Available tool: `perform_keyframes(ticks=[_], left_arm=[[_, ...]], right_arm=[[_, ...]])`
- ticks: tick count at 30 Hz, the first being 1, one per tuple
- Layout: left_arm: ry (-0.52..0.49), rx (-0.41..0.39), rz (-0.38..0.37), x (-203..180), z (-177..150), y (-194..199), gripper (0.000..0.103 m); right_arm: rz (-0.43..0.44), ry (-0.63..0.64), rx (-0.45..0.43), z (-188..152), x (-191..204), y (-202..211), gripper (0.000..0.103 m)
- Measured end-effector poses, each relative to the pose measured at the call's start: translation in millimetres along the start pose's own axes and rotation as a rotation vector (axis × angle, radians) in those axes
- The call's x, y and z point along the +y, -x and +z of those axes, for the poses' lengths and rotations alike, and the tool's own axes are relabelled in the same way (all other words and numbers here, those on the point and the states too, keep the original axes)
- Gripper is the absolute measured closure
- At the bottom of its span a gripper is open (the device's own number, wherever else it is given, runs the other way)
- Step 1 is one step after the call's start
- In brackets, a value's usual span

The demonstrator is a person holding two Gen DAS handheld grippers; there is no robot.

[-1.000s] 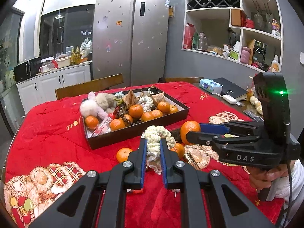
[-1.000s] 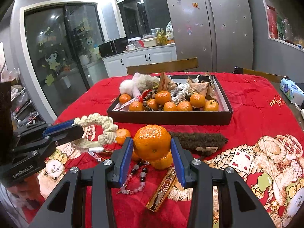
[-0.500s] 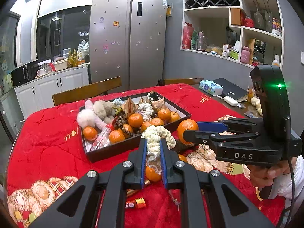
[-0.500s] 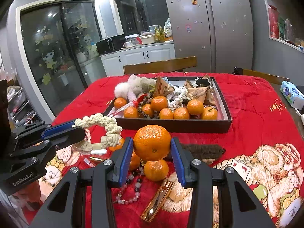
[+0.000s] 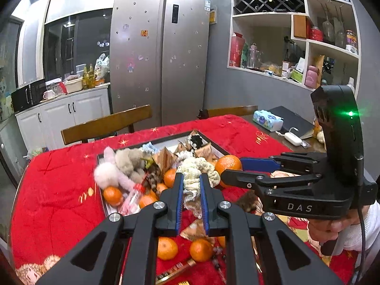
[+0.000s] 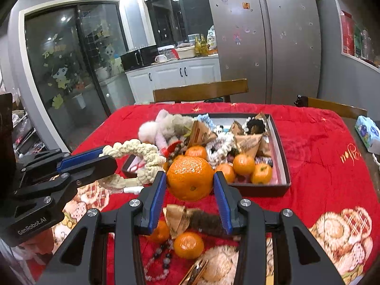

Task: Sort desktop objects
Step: 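Carry the scrunchie and the orange over the dark tray with both tools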

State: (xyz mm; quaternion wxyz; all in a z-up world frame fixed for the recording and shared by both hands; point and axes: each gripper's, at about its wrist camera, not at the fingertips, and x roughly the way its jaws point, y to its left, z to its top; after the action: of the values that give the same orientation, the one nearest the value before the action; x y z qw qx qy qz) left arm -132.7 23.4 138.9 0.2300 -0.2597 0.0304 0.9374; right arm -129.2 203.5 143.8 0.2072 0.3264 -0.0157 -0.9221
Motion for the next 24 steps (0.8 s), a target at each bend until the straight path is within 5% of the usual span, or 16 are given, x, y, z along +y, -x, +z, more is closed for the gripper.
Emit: perform_keyframes(ticks=[15, 24], left_arm=[[0.039, -0.050, 0.073, 45.3, 31.5, -52.7, 0.089], [0.080, 0.006, 0.100, 72.9, 20.5, -102.9, 0.089]], right_arm=[[0.014, -0.027, -0.024, 44.2, -20.4, -38.2, 0.064], [0.011, -0.050, 0.015, 50.1, -30.7, -77.5, 0.064]])
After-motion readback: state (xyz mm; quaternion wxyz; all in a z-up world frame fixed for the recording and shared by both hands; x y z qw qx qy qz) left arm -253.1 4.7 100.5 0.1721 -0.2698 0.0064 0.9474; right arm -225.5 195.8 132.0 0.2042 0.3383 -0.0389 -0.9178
